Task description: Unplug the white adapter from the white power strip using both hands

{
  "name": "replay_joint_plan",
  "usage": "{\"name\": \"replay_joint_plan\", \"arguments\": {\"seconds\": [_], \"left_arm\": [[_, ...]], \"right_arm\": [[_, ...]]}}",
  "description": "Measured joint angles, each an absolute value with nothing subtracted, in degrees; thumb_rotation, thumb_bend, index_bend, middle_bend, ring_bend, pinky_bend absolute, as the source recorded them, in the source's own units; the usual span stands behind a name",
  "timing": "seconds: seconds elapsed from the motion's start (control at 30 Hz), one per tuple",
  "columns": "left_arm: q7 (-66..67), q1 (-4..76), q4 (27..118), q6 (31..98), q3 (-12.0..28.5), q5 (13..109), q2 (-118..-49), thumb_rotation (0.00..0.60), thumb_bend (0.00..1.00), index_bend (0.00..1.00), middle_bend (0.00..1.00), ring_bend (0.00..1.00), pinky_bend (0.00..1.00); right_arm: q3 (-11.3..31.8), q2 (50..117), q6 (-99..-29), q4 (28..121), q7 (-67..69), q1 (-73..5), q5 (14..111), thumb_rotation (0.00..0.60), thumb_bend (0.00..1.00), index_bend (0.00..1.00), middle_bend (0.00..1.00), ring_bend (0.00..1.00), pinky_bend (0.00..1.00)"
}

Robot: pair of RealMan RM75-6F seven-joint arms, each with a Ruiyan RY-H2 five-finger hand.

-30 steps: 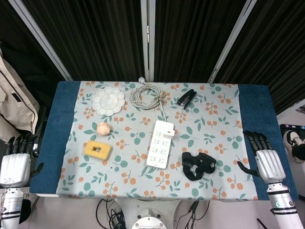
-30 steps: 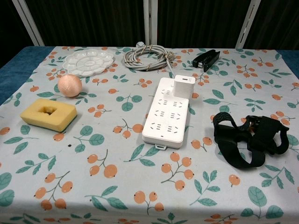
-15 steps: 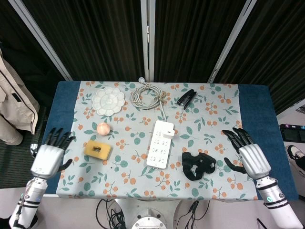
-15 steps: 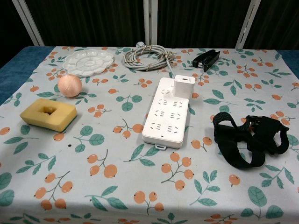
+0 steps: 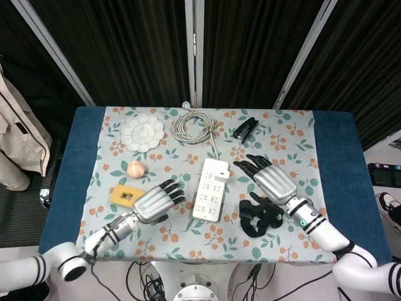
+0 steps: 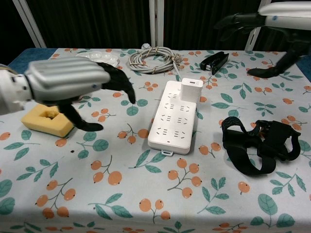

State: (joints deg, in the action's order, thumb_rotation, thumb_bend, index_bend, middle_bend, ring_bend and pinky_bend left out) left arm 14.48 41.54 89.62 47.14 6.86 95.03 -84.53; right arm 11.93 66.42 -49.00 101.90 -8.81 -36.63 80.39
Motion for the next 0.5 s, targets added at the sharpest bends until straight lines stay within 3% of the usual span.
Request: {"name": "replay_joint_plan", "arguments": {"seconds": [0.23,0.5], "left_arm": [[11.41,48.39,82.36,41.82,6.9,94.7,-91.82,0.6,0.25,0.26,0.22,0.11,0.15],[7.09,50.9,78.79,42.94,5.54,94.96,-95.95,0.6,0.25,0.24,0.22,0.12,0.16]], "right_arm": [[13.13,75.53,-43.94,94.09,-17.39,-44.05,72.33,0.6,0.27,0.0,0.17,0.03,0.18],[11.88,83.36,-41.81,86.37,-20.39,-48.28,69.66,0.6,0.27,0.0,0.21,0.08,0.22]]}}
